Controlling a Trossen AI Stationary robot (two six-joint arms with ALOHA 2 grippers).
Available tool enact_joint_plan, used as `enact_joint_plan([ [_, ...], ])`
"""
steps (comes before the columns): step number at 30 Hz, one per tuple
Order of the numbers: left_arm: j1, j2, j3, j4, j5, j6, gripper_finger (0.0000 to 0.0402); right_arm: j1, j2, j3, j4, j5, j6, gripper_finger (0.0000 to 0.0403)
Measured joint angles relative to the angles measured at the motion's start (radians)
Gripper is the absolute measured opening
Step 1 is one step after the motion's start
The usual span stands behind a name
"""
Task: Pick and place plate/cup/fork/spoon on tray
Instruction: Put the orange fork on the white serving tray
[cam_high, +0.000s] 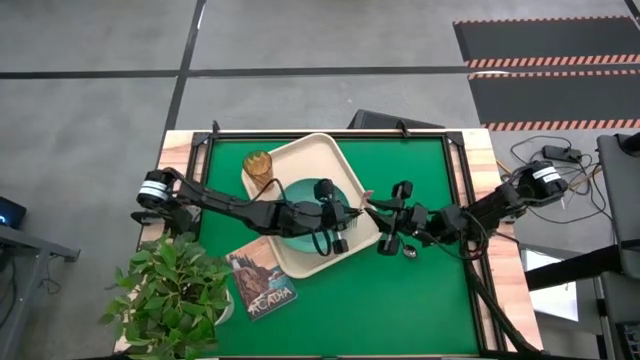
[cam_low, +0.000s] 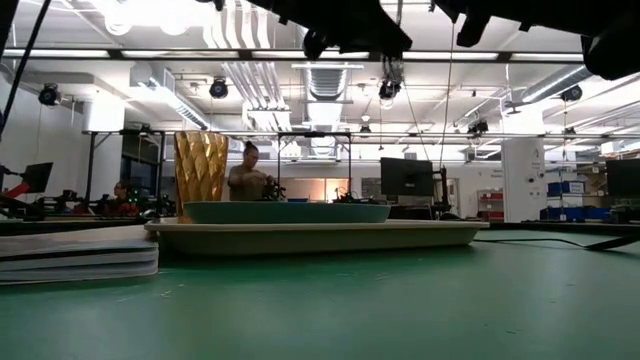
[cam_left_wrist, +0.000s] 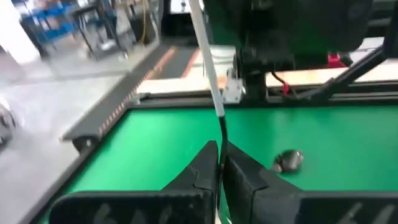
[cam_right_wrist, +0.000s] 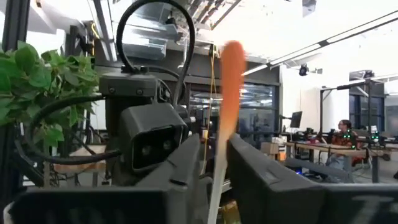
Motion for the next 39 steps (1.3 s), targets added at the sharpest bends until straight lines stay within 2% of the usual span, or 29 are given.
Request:
enact_joint_plan([
  [3,0.002,-0.045,0.000,-0.125,0.009,-0.076,0.0000,0.000,-0.049,0.000,-0.068,0.038,0.011,0.0119],
  [5,0.005,-0.082,0.000,-0.213,0.024,-0.122,0.0000,0.000,-0.099,0.005,-0.173,0.083,0.010,0.0145],
  [9,0.010,-0.152,0.000,-0.359,0.045,-0.218,0.0000,0.000,-0.224,0.061,-0.564,0.079,-0.011,0.0181],
  [14,0.015,-0.177,0.000,-0.499,0.046,-0.333,0.0000,0.000,-0.307,0.209,-1.107,0.067,0.043,0.0193],
  [19,0.031,-0.157,0.000,-0.554,0.080,-0.449,0.0000,0.001,-0.258,0.312,-1.413,0.030,0.048,0.0194],
  [23,0.047,-0.131,0.001,-0.554,0.172,-0.486,0.0000,0.001,-0.150,0.342,-1.436,0.027,-0.051,0.0194],
  [25,0.049,-0.128,0.002,-0.554,0.206,-0.502,0.0000,0.001,-0.094,0.367,-1.419,0.061,-0.101,0.0194],
  [39,0.047,-0.126,0.001,-0.658,0.320,-0.571,0.0000,-0.005,0.165,0.531,-1.486,0.175,-0.264,0.0183],
])
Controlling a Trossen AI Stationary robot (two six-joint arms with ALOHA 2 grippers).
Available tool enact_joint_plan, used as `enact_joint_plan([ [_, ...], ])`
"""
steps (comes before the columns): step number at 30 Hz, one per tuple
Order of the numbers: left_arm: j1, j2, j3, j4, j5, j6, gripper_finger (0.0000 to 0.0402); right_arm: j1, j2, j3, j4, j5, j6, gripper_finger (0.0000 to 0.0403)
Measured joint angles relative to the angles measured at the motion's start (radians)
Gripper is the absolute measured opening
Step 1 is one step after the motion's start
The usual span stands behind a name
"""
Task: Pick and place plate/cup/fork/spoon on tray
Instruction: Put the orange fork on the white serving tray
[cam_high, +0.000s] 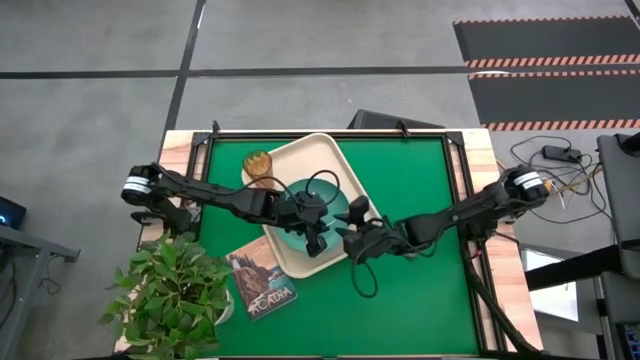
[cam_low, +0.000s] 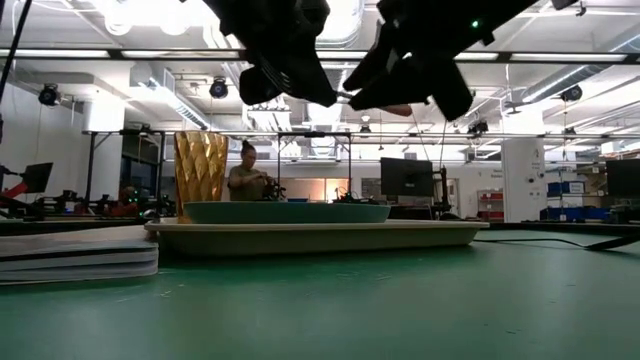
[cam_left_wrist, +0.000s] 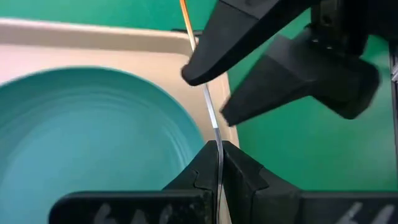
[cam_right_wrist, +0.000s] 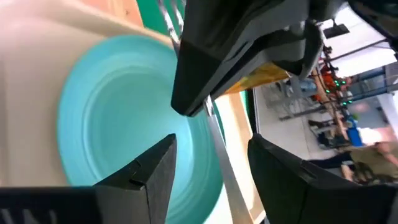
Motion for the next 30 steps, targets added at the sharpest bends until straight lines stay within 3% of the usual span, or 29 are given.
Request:
enact_joint_plan([
  [6,-0.002,0.000,0.000,0.000,0.043,-0.016,0.0000,-0.020,0.059,0.054,-0.070,0.007,0.001,0.0132],
  [14,-0.002,0.000,0.000,-0.002,0.046,-0.017,0.0000,-0.032,0.072,0.071,-0.101,-0.019,0.002,0.0021],
  [23,-0.002,-0.001,0.000,0.000,0.051,0.001,0.0004,-0.032,0.062,0.069,-0.108,-0.055,0.013,0.0009],
  [30,0.001,-0.011,0.000,0.002,0.057,0.061,0.0074,-0.032,0.060,0.068,-0.107,-0.055,0.028,0.0008],
])
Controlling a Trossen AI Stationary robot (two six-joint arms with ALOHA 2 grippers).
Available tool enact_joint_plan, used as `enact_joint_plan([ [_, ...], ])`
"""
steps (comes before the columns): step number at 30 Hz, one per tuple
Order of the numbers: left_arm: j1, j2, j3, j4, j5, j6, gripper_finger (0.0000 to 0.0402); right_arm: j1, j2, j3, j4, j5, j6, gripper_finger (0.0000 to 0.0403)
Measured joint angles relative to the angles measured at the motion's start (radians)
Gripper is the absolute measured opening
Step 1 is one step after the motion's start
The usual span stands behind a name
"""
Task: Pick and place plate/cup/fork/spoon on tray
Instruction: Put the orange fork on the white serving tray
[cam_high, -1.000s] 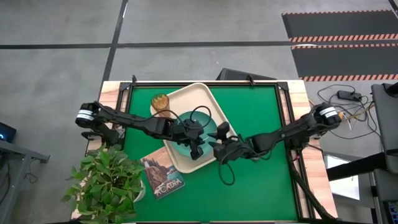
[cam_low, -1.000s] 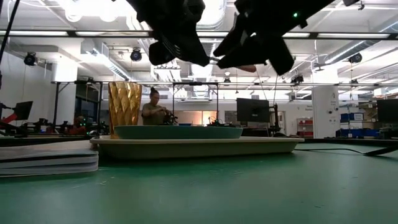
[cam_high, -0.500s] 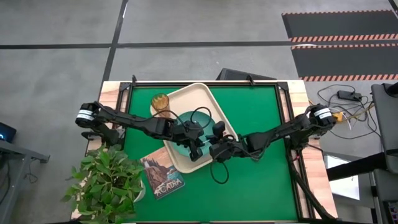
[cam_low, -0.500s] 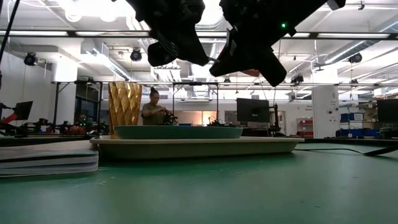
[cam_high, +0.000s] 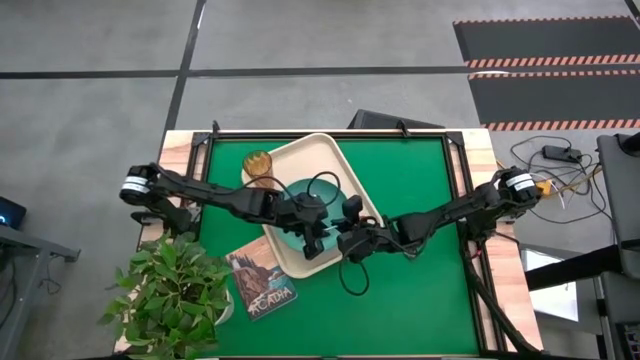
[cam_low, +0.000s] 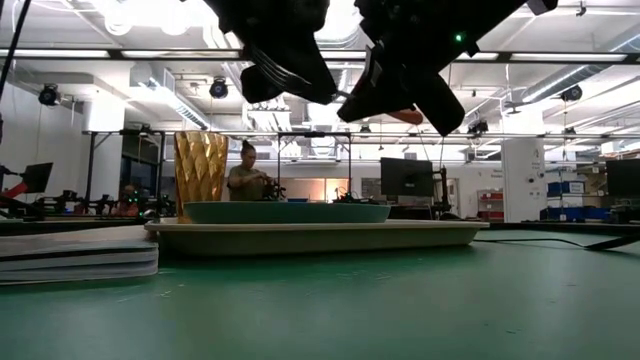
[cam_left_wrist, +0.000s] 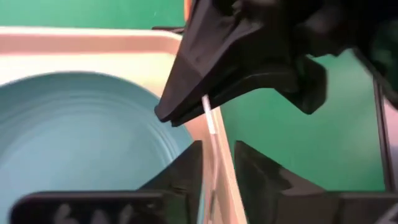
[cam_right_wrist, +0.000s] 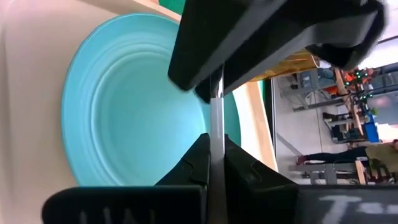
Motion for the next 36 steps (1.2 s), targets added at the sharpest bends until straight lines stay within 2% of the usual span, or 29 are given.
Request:
enact_joint_plan([
  [5,0.002,-0.046,0.000,-0.002,0.003,0.063,0.0126,-0.010,-0.002,0.030,-0.072,-0.034,0.057,0.0008],
  [10,0.016,-0.143,0.000,-0.003,0.004,0.158,0.0150,-0.051,-0.002,0.111,-0.238,-0.065,0.100,0.0008],
  [14,0.022,-0.240,0.000,0.009,-0.004,0.254,0.0153,-0.134,-0.002,0.217,-0.384,-0.205,0.103,0.0008],
  [19,0.022,-0.351,0.000,0.023,-0.075,0.371,0.0154,-0.276,-0.001,0.356,-0.536,-0.355,0.034,0.0008],
  [26,0.022,-0.453,0.000,0.035,-0.153,0.471,0.0154,-0.506,0.002,0.502,-0.596,-0.568,-0.075,0.0008],
  [31,0.022,-0.488,0.000,0.051,-0.159,0.511,0.0154,-0.613,0.053,0.582,-0.603,-0.650,-0.122,0.0008],
  [36,0.022,-0.511,-0.001,0.052,-0.217,0.557,0.0154,-0.666,0.197,0.747,-0.683,-0.702,-0.187,0.0008],
])
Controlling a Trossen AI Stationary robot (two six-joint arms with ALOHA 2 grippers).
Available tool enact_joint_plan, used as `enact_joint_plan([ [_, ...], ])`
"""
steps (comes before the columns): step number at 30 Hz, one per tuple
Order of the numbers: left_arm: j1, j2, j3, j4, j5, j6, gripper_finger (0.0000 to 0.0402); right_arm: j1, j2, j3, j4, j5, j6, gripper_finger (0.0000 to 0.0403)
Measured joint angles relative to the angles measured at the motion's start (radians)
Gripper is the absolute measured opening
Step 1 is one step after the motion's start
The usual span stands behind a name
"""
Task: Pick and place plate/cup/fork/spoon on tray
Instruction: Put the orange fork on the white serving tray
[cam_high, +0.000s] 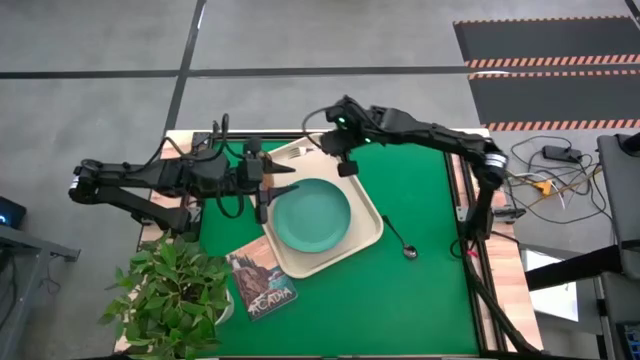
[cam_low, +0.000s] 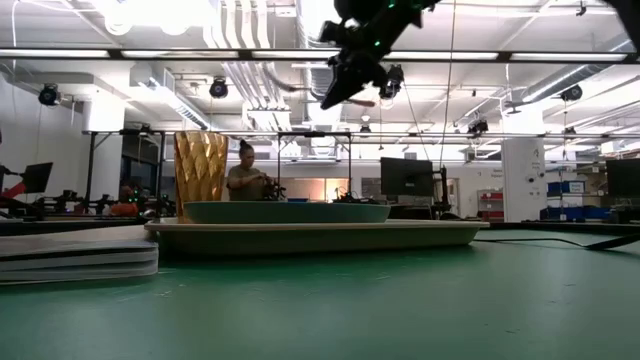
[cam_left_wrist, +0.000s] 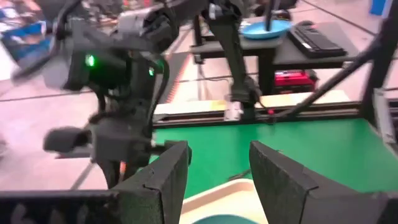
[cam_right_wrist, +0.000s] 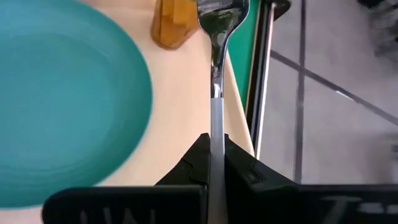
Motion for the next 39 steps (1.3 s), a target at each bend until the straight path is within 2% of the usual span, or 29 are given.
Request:
enact_joint_plan([
  [4,0.000,-0.013,0.000,0.001,-0.060,0.002,0.0154,-0.045,0.136,0.178,-0.127,-0.040,-0.072,0.0008],
  [9,0.000,-0.026,0.000,0.001,-0.068,0.002,0.0154,-0.119,0.288,0.366,-0.278,-0.168,-0.170,0.0008],
  [15,0.000,-0.040,0.000,0.000,-0.068,0.001,0.0154,-0.187,0.458,0.515,-0.296,-0.313,-0.239,0.0008],
  [18,0.000,-0.043,0.000,0.001,-0.069,-0.001,0.0154,-0.198,0.544,0.584,-0.295,-0.347,-0.252,0.0008],
  [32,0.000,-0.043,0.000,0.000,-0.074,0.005,0.0154,-0.198,0.701,0.583,-0.218,-0.365,-0.296,0.0008],
  [39,0.001,-0.043,0.000,0.000,-0.133,0.006,0.0154,-0.192,0.726,0.582,-0.185,-0.367,-0.276,0.0008],
])
